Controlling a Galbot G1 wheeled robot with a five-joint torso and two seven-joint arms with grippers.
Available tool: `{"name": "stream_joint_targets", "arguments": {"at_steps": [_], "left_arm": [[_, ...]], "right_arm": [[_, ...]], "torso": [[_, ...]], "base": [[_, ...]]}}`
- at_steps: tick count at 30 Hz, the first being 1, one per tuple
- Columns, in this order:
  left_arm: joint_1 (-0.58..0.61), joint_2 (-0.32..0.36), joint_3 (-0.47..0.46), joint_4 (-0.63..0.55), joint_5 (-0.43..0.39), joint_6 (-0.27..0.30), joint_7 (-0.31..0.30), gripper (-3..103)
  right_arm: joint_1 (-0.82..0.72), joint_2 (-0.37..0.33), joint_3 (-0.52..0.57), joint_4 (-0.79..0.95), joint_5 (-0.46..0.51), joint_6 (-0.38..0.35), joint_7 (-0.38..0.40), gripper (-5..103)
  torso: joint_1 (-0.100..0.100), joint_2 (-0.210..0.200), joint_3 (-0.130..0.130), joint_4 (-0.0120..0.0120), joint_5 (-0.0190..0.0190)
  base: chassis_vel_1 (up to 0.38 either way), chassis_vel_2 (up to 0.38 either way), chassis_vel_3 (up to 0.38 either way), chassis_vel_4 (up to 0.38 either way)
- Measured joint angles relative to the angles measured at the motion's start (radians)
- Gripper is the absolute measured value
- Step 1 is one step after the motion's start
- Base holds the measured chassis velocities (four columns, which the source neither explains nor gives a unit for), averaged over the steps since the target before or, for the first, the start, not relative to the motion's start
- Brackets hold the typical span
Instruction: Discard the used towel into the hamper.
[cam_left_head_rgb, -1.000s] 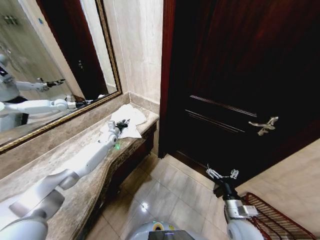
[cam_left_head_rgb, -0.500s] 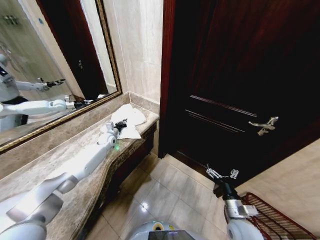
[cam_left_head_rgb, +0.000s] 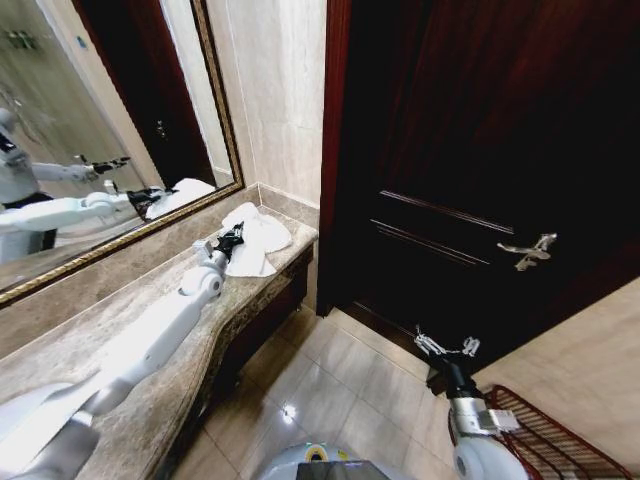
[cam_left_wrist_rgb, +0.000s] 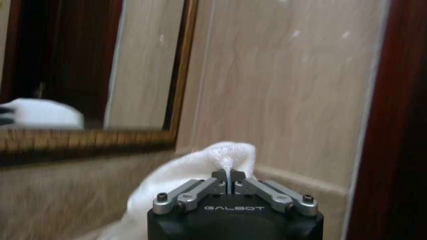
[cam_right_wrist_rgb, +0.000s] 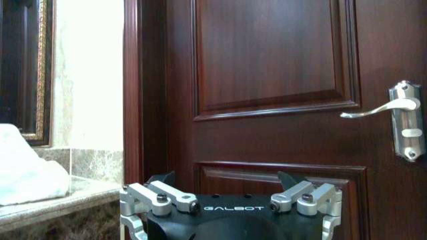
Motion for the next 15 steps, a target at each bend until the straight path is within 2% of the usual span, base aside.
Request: {"name": "stream_joint_targets", "arguments": {"at_steps": [3, 4, 8, 9, 12, 13, 15], "left_arm": [[0.080, 0.050, -0.077, -0.138, 0.017, -0.008, -0.027, 2], [0.080, 0.050, -0.077, -0.138, 0.017, -0.008, -0.027, 2], [0.184, 0.113, -0.179, -0.324, 0.038, -0.006, -0.094, 2], [0.184, 0.113, -0.179, -0.324, 0.038, -0.006, -0.094, 2], [0.280, 0.163, -0.229, -0.462, 0.072, 0.004, -0.198, 2], [0.280, 0.163, -0.229, -0.462, 0.072, 0.004, -0.198, 2], [0.338, 0.185, -0.253, -0.527, 0.092, 0.009, -0.239, 2]], "right_arm": [[0.000, -0.002, -0.001, 0.004, 0.000, 0.000, 0.000, 100], [0.000, -0.002, -0.001, 0.004, 0.000, 0.000, 0.000, 100], [0.000, -0.001, -0.002, 0.008, 0.000, 0.005, 0.000, 100], [0.000, -0.001, -0.002, 0.008, 0.000, 0.005, 0.000, 100], [-0.001, 0.003, -0.002, 0.008, 0.009, 0.016, -0.006, 100], [-0.001, 0.003, -0.002, 0.008, 0.009, 0.016, -0.006, 100], [0.000, 0.008, -0.001, 0.011, 0.014, 0.021, -0.009, 100]], "torso": [[0.000, 0.000, 0.000, -0.0001, -0.0001], [0.000, 0.000, 0.000, -0.0001, -0.0001], [0.000, 0.000, 0.000, 0.0000, 0.0001], [0.000, 0.000, 0.000, 0.0000, 0.0001], [0.000, 0.000, 0.000, 0.0001, 0.0000], [0.000, 0.000, 0.000, 0.0001, 0.0000], [0.000, 0.000, 0.000, 0.0001, 0.0001]], "base": [[0.000, 0.000, 0.000, 0.000], [0.000, 0.000, 0.000, 0.000], [0.000, 0.000, 0.000, 0.000], [0.000, 0.000, 0.000, 0.000], [0.000, 0.000, 0.000, 0.000], [0.000, 0.000, 0.000, 0.000], [0.000, 0.000, 0.000, 0.000]]}}
